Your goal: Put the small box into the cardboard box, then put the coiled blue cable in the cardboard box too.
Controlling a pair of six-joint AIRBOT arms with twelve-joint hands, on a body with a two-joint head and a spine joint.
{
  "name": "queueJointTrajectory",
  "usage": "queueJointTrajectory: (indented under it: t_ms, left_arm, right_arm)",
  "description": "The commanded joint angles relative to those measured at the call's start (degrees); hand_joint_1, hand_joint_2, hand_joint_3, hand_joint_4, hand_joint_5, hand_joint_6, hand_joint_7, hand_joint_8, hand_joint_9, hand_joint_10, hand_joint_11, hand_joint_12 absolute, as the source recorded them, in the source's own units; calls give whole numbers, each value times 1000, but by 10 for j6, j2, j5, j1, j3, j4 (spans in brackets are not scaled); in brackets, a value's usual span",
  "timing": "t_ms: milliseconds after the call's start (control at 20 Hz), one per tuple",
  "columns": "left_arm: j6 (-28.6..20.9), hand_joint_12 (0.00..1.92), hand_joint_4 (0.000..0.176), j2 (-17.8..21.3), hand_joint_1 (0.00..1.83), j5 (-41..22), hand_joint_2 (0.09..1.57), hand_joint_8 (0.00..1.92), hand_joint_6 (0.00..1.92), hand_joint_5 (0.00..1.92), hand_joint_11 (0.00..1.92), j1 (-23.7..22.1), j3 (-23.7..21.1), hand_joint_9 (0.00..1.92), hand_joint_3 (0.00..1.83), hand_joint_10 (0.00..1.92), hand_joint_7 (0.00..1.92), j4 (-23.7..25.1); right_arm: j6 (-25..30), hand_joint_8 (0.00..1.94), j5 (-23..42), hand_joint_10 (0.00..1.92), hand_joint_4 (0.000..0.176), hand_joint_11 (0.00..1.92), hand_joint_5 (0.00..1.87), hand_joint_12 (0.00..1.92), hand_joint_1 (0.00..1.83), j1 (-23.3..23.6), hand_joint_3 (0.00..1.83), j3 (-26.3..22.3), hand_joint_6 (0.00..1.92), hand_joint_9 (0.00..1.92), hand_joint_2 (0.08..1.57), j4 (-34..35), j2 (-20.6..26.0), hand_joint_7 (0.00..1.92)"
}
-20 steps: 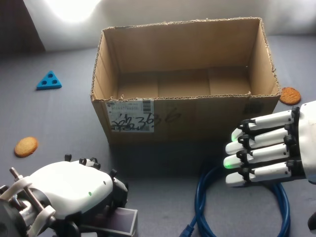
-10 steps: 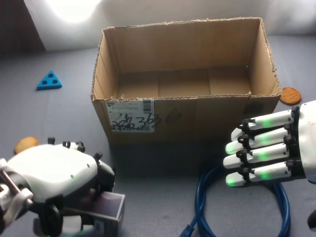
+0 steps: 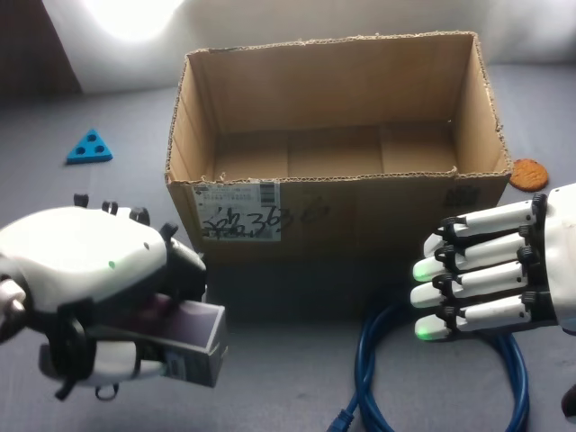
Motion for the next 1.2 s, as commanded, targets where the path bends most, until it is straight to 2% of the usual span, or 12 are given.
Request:
queueJointTrajectory:
  t_ms: [0,50,100,200,300,450,550,600,650,1000,1050,1150]
  left_arm:
    - [-1,1611,0,11,1220,-21,1184,1371,1013,865,230,-13,2,588,0,1243,860,16]
    - [-1,1596,0,14,1324,-13,1191,1300,1012,853,259,-21,4,619,0,1471,887,19]
    - [-1,1613,0,16,1232,-5,1188,1367,1028,857,226,-32,7,583,2,1309,856,22]
    - [0,1658,0,19,1339,16,1207,1321,1067,843,190,-54,15,588,2,1560,855,27]
    - [5,1661,0,20,1340,31,1220,1377,1087,808,194,-74,23,575,2,1586,837,31]
    - [17,1674,0,22,1336,53,1229,1401,1104,800,166,-104,34,552,1,1603,826,31]
    - [18,1670,0,24,1340,66,1221,1377,1079,817,181,-126,43,563,0,1579,845,31]
    - [18,1623,0,25,1234,72,1200,1418,1031,858,190,-133,47,559,0,1311,823,31]
    - [21,1598,0,26,1221,77,1178,1377,977,895,225,-141,51,600,0,1209,852,31]
    - [54,1624,0,32,1202,123,1189,1366,1057,851,167,-175,75,584,1,1184,848,30]
    - [54,1647,0,32,1313,122,1213,1373,1064,826,185,-174,77,564,1,1499,851,27]
    - [64,1668,0,24,1341,114,1217,1359,1088,819,180,-166,89,569,0,1562,860,14]
  right_arm:
    - [-1,5,36,5,0,14,301,666,630,6,0,0,5,238,1004,29,5,252]
    - [-1,2,36,1,0,2,303,689,668,6,0,0,2,232,998,29,5,250]
    - [-1,0,36,0,0,0,288,673,645,6,2,0,0,225,1006,29,5,241]
    - [-1,2,36,2,0,0,283,643,647,6,3,0,4,215,1015,29,6,232]
    - [-1,0,36,1,0,0,263,642,585,6,8,0,0,198,1031,29,6,208]
    - [-1,0,36,0,0,0,262,655,643,6,1,0,0,208,1006,29,6,205]
    - [-1,4,36,4,0,11,280,675,632,6,1,0,6,226,1002,29,6,221]
    - [-1,0,36,0,0,1,253,655,582,6,6,0,1,210,1025,29,6,199]
    - [-1,1,36,1,0,0,249,652,589,6,4,0,1,210,1023,29,6,197]
    - [-1,3,35,2,0,0,265,652,639,6,3,0,6,216,1017,29,6,211]
    - [-1,4,35,2,0,0,268,653,627,6,6,0,6,218,1023,29,6,215]
    - [-1,1,35,1,0,0,272,663,619,7,3,0,1,227,1032,29,6,224]
